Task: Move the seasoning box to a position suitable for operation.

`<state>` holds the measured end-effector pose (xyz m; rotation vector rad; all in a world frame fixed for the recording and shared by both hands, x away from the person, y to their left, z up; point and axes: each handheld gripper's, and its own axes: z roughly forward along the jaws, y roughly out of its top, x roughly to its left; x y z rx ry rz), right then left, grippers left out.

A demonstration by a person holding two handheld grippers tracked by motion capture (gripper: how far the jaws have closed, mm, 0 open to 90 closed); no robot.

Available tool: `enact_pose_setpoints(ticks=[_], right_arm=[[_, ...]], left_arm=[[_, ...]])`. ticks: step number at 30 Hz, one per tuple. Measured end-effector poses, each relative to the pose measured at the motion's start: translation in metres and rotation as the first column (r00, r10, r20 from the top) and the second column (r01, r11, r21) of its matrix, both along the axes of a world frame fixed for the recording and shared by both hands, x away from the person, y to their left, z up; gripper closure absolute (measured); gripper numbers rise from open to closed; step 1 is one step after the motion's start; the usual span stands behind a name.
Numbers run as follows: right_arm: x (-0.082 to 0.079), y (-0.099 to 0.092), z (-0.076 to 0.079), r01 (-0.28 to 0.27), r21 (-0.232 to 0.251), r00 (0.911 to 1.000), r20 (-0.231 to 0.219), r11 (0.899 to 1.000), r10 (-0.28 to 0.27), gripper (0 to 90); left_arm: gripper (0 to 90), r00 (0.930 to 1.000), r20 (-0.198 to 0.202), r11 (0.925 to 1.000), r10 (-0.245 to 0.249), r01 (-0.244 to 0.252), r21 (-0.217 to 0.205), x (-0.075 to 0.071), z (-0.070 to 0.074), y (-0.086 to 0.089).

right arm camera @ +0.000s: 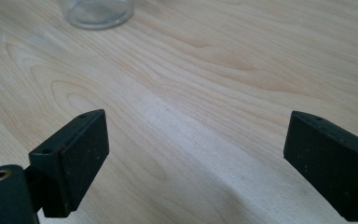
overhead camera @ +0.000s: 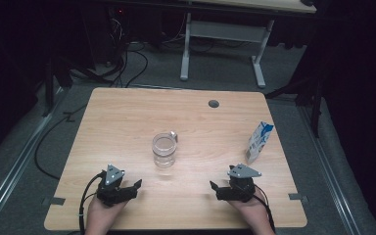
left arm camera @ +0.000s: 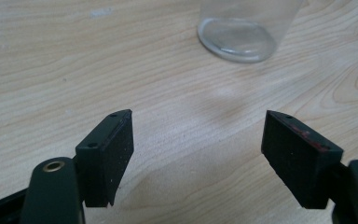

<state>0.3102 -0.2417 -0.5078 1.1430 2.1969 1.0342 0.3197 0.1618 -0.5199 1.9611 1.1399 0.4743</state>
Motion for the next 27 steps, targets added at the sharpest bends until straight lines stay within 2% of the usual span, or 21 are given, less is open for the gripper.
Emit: enact_pose_setpoints(ticks=[4, 7, 9, 10, 16, 19, 20, 23, 24, 26, 27], right_arm=[[0.0, -0.006, 0.003, 0.01, 0.035, 0.9999, 0.004, 0.999, -0.01, 6.9], [0.0, -0.013, 0.002, 0.005, 0.075, 0.9995, 0.031, 0.997, -0.007, 7.0], [0.001, -0.016, 0.001, 0.014, 0.078, 0.9997, 0.018, 0.997, -0.015, 6.2], [0.002, -0.017, 0.001, 0.017, 0.075, 0.9998, 0.011, 0.997, -0.018, 6.2], [0.002, -0.018, 0.002, 0.013, 0.084, 0.9999, 0.007, 0.996, -0.014, 5.9], [0.001, -0.018, 0.003, 0.006, 0.08, 0.9999, 0.009, 0.997, -0.007, 6.4], [0.001, -0.018, 0.003, 0.004, 0.078, 0.9999, 0.011, 0.997, -0.005, 6.5], [0.001, -0.018, 0.003, 0.012, 0.085, 0.9999, 0.004, 0.996, -0.012, 6.6], [0.001, -0.017, 0.003, 0.015, 0.095, 0.9999, -0.007, 0.995, -0.014, 6.7], [0.0, -0.016, 0.003, 0.011, 0.095, 0.9999, 0.001, 0.995, -0.011, 6.6], [0.0, -0.016, 0.003, 0.011, 0.095, 0.9999, 0.001, 0.995, -0.011, 6.6]], left_arm=[[26.7, 0.9999, 0.01, 0.9999, -0.012, 0.012, -0.001, 0.0, 0.002, -0.003], [27.9, 0.9999, 0.007, 0.9998, -0.015, 0.015, 0.011, 0.0, 0.001, -0.006], [28.2, 1.0, 0.0, 0.9999, -0.009, 0.009, 0.012, -0.001, 0.0, -0.008], [28.7, 0.9999, 0.006, 0.9996, -0.009, 0.009, 0.028, -0.002, 0.0, -0.008], [31.0, 0.9999, 0.005, 0.9999, -0.01, 0.01, 0.012, -0.003, 0.0, -0.009], [31.6, 0.9997, 0.015, 0.9996, -0.021, 0.02, 0.019, -0.005, 0.001, -0.009], [33.1, 0.9992, 0.013, 0.9991, -0.038, 0.037, 0.022, -0.005, 0.002, -0.009], [37.0, 0.9993, 0.028, 0.9993, -0.026, 0.025, 0.029, -0.008, 0.003, -0.01], [37.3, 0.9993, 0.036, 0.9996, -0.009, 0.009, 0.026, -0.008, 0.004, -0.01], [37.1, 0.9993, 0.036, 0.9999, -0.012, 0.012, -0.002, -0.009, 0.006, -0.01], [37.1, 0.9993, 0.037, 0.9999, -0.012, 0.012, -0.001, -0.009, 0.007, -0.01]])
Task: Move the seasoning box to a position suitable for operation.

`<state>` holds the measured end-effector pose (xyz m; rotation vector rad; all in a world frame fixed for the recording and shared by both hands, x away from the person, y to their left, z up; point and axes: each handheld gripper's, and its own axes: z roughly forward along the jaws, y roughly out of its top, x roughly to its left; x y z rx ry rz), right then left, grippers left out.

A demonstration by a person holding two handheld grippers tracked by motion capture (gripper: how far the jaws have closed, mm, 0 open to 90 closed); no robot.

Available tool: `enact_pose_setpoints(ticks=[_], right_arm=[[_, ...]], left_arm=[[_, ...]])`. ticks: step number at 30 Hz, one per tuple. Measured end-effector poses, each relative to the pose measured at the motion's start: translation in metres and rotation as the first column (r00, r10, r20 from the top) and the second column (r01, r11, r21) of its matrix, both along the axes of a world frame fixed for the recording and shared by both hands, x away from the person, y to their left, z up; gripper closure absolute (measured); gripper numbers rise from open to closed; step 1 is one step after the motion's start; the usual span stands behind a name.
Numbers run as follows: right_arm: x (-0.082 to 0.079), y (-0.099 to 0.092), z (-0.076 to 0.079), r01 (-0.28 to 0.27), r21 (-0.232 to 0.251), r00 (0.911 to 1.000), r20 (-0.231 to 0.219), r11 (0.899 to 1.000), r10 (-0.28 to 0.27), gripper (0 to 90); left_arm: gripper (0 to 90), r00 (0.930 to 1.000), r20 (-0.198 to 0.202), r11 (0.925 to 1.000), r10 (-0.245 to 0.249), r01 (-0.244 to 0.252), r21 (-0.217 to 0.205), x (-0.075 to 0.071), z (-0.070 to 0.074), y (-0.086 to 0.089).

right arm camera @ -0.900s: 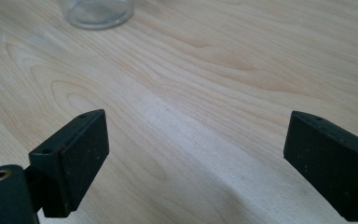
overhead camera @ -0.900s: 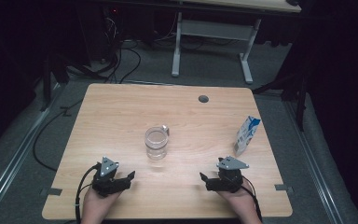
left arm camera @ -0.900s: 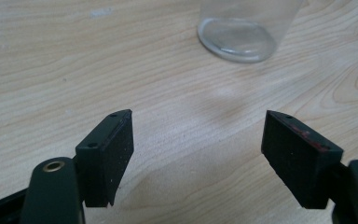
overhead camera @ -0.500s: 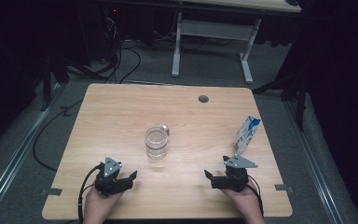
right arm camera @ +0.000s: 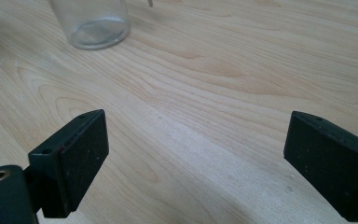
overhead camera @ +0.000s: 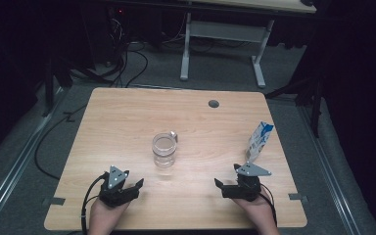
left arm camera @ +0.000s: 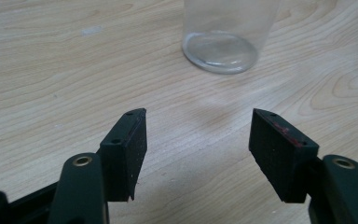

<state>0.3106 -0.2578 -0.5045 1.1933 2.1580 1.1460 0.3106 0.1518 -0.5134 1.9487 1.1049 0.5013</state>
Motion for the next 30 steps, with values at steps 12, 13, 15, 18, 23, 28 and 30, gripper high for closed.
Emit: enact_pose_setpoints(ticks=[12, 13, 15, 18, 23, 28, 30], right_arm=[[-0.001, 0.006, -0.001, -0.046, 0.001, 0.9988, -0.019, 0.999, 0.046, 8.4], [-0.002, 0.006, -0.001, -0.044, 0.0, 0.999, -0.01, 0.999, 0.044, 8.8], [-0.002, 0.006, 0.0, -0.043, 0.001, 0.999, -0.011, 0.999, 0.043, 10.2], [-0.002, 0.005, -0.001, -0.039, -0.01, 0.9992, -0.003, 0.999, 0.039, 10.4], [-0.002, 0.008, -0.004, -0.06, -0.067, 0.998, -0.025, 0.996, 0.059, 11.2], [-0.002, 0.008, -0.004, -0.072, -0.075, 0.9974, -0.012, 0.995, 0.071, 11.3], [-0.002, 0.008, -0.004, -0.067, -0.069, 0.9977, -0.008, 0.995, 0.067, 11.9]], left_arm=[[23.5, 0.9997, -0.006, 0.9995, -0.022, 0.022, 0.021, -0.001, 0.004, -0.009], [24.5, 0.9996, -0.006, 0.9994, -0.028, 0.028, 0.019, -0.001, 0.004, -0.011], [31.8, 0.9986, 0.003, 0.9985, -0.053, 0.053, 0.007, -0.002, 0.005, -0.013], [36.2, 0.9984, -0.004, 0.9984, -0.057, 0.057, -0.002, -0.001, 0.006, -0.014], [43.7, 0.9964, -0.031, 0.9959, -0.078, 0.077, -0.047, 0.001, 0.006, -0.016], [44.0, 0.9983, -0.007, 0.9975, -0.058, 0.058, -0.041, 0.002, 0.012, -0.02], [45.0, 0.9985, 0.005, 0.9975, -0.055, 0.055, -0.045, 0.003, 0.015, -0.022]])
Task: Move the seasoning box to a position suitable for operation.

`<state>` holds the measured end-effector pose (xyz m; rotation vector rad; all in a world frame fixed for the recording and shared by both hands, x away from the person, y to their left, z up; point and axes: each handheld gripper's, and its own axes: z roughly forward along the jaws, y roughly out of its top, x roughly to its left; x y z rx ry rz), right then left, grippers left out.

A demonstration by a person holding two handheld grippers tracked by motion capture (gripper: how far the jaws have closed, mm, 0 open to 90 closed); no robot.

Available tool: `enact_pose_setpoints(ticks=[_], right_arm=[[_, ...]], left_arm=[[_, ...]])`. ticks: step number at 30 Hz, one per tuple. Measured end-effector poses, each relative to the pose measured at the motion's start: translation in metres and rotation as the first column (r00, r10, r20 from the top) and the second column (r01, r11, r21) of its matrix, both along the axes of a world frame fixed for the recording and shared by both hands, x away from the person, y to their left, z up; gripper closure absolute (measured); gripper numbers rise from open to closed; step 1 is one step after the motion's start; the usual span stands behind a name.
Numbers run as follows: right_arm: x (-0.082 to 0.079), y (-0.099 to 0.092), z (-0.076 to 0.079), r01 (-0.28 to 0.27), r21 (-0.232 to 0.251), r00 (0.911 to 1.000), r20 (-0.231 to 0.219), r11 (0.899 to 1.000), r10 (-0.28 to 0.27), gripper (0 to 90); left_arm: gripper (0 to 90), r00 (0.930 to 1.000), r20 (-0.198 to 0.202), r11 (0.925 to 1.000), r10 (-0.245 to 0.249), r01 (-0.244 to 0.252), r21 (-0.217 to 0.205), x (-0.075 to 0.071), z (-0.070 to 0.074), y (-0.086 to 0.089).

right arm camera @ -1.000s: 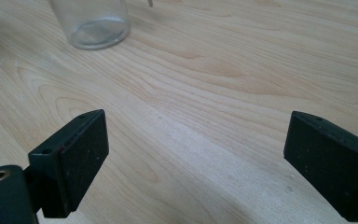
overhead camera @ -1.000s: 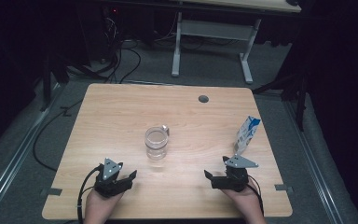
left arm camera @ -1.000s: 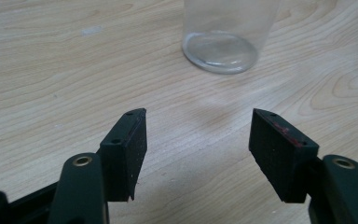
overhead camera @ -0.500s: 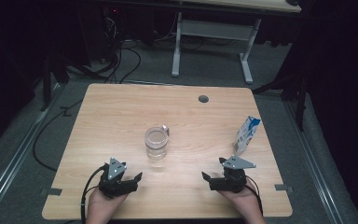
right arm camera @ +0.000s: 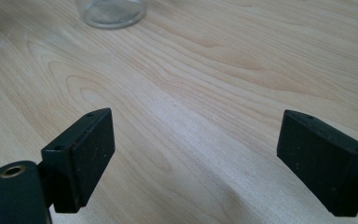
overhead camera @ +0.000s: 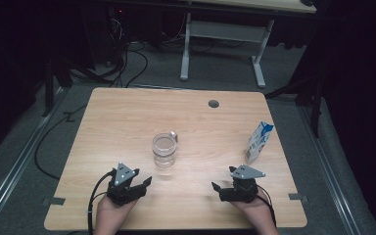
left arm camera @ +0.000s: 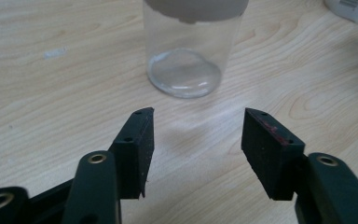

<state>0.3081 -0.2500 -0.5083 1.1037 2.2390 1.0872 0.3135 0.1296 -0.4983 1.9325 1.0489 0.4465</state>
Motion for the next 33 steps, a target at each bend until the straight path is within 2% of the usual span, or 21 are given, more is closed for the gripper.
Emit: enact_pose_setpoints(ticks=[4, 7, 11, 13, 15, 18, 22, 26, 29, 33], right_arm=[[0.0, -0.001, 0.0, 0.008, 0.022, 0.9999, 0.007, 1.0, -0.008, 13.1], [0.0, -0.001, 0.0, 0.009, 0.032, 1.0, 0.0, 0.999, -0.009, 13.7], [0.0, -0.001, 0.001, 0.008, 0.03, 0.9999, 0.012, 1.0, -0.008, 13.6], [0.0, -0.001, 0.001, 0.014, 0.04, 0.9998, 0.01, 0.999, -0.014, 13.6], [0.0, -0.001, 0.001, 0.005, 0.053, 1.0, -0.001, 0.999, -0.005, 14.0], [-0.001, 0.0, 0.001, 0.001, 0.047, 1.0, 0.006, 0.999, -0.002, 13.9], [-0.001, 0.0, 0.001, 0.0, 0.05, 0.9998, 0.018, 0.999, -0.001, 13.9], [0.0, -0.001, 0.002, 0.006, 0.064, 1.0, 0.0, 0.998, -0.006, 14.2], [0.0, -0.001, 0.002, 0.004, 0.023, 1.0, -0.005, 1.0, -0.003, 15.1], [0.0, 0.0, 0.002, 0.0, 0.02, 1.0, 0.004, 1.0, 0.0, 15.1]], left_arm=[[43.7, 0.9999, 0.013, 0.9999, 0.0, 0.0, 0.011, 0.002, 0.009, -0.003], [42.9, 0.9999, 0.015, 1.0, 0.002, -0.002, 0.005, 0.007, 0.017, -0.002], [42.1, 0.9996, 0.028, 1.0, 0.006, -0.006, 0.0, 0.013, 0.032, -0.004], [42.0, 0.9995, 0.031, 1.0, 0.009, -0.009, -0.002, 0.015, 0.034, -0.005], [42.0, 0.9993, 0.036, 0.9999, 0.011, -0.011, -0.01, 0.02, 0.04, -0.006], [42.3, 0.999, 0.043, 0.9994, 0.016, -0.015, -0.031, 0.03, 0.049, -0.008], [42.3, 0.9989, 0.046, 0.9997, 0.012, -0.011, -0.022, 0.041, 0.055, -0.013], [42.2, 0.9985, 0.053, 0.9997, 0.013, -0.012, -0.02, 0.052, 0.062, -0.017], [42.1, 0.9984, 0.054, 0.9993, 0.016, -0.014, -0.036, 0.06, 0.066, -0.019], [42.1, 0.9985, 0.051, 0.9993, 0.02, -0.018, -0.034, 0.071, 0.068, -0.023]])
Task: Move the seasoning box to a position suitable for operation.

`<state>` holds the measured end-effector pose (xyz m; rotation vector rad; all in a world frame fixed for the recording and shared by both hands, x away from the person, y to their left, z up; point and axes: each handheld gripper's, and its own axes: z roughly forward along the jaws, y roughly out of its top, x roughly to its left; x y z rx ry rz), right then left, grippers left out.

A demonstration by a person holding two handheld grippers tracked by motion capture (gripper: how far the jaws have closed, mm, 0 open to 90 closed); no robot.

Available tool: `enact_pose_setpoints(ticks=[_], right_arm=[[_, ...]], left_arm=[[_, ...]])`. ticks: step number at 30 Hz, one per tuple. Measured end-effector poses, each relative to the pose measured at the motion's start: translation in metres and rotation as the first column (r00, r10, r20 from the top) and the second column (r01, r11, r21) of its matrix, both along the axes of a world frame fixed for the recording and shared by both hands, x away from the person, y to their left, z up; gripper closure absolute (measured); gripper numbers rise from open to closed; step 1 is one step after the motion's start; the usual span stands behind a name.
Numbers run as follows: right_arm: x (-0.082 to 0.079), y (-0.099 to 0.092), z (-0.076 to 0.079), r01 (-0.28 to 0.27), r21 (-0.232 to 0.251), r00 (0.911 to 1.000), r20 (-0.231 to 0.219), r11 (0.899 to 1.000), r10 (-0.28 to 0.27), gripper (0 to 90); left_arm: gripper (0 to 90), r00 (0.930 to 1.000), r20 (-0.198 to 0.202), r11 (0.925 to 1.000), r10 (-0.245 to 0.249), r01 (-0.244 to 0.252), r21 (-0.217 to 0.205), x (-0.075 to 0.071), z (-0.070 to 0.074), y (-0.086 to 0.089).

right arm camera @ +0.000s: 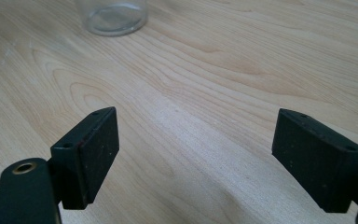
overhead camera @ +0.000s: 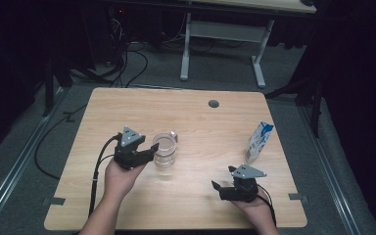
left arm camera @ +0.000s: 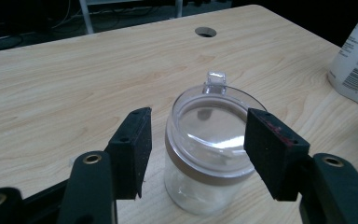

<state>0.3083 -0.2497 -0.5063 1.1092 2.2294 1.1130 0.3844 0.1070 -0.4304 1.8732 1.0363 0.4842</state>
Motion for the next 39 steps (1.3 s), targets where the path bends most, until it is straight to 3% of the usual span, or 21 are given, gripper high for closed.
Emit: enact_pose_setpoints(ticks=[3, 11, 15, 19, 29, 33, 35, 39], right_arm=[[0.0, 0.001, -0.001, -0.004, -0.002, 1.0, -0.008, 1.0, 0.004, 15.1], [0.0, 0.002, -0.001, -0.018, 0.002, 0.9998, 0.009, 1.0, 0.018, 15.0], [0.0, 0.003, -0.001, -0.025, -0.001, 0.9997, 0.0, 1.0, 0.025, 15.0], [-0.001, 0.003, -0.001, -0.024, -0.001, 0.9997, 0.0, 1.0, 0.024, 15.0], [-0.002, 0.005, 0.0, -0.03, -0.001, 0.9995, 0.005, 1.0, 0.03, 15.1], [-0.002, 0.005, 0.0, -0.032, -0.005, 0.9995, 0.003, 0.999, 0.032, 15.1], [-0.003, 0.006, 0.0, -0.035, -0.005, 0.9994, 0.003, 0.999, 0.035, 15.2], [-0.003, 0.006, 0.001, -0.036, -0.009, 0.9993, 0.004, 0.999, 0.036, 15.3]], left_arm=[[42.3, 1.0, -0.001, 1.0, 0.002, -0.002, -0.005, 0.008, 0.0, -0.004], [43.7, 0.9998, -0.019, 0.9987, 0.003, -0.002, 0.05, 0.026, -0.002, -0.019], [47.0, 1.0, -0.007, 0.9973, 0.007, -0.006, 0.074, 0.033, -0.001, -0.025], [48.0, 0.9999, -0.012, 0.9981, 0.009, -0.009, 0.061, 0.038, 0.0, -0.026], [51.3, 0.9995, -0.031, 0.9945, 0.001, 0.002, 0.105, 0.054, 0.0, -0.043], [63.4, 0.9985, -0.055, 0.9948, 0.0, 0.006, 0.102, 0.06, 0.001, -0.048], [70.9, 0.9974, -0.072, 0.9971, -0.006, 0.012, 0.075, 0.064, 0.001, -0.048], [81.7, 0.9975, -0.07, 0.9958, -0.007, 0.013, 0.09, 0.067, -0.001, -0.05]])
